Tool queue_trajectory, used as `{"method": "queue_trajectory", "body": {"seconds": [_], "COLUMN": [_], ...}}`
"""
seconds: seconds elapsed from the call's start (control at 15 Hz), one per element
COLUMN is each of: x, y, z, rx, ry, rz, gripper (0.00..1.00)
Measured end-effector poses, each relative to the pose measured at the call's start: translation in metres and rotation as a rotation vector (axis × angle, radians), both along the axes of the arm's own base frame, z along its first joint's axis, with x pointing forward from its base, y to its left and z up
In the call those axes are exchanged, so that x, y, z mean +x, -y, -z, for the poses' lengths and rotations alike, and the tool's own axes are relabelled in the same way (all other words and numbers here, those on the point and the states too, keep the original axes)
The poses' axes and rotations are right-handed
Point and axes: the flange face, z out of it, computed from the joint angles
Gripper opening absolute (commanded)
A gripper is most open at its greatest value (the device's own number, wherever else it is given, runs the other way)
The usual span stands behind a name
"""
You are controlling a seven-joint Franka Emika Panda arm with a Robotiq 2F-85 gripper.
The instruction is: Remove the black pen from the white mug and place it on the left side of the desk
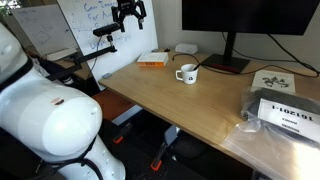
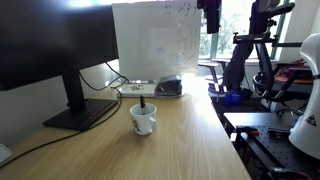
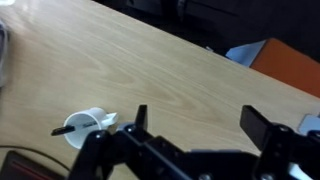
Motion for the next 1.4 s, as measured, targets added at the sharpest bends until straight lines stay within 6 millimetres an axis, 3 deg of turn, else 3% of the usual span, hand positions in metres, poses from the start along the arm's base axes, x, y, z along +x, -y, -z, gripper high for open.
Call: {"method": "queue_trajectory", "body": {"seconds": [1.2,1.4], "x": [0.001,0.009], "y": [0.0,0.01], "z": [0.004,0.011], "rx": [-0.001,-0.035], "ry": [-0.008,-0.007], "rz": [0.0,-0.013], "gripper": [1.0,1.0]}}
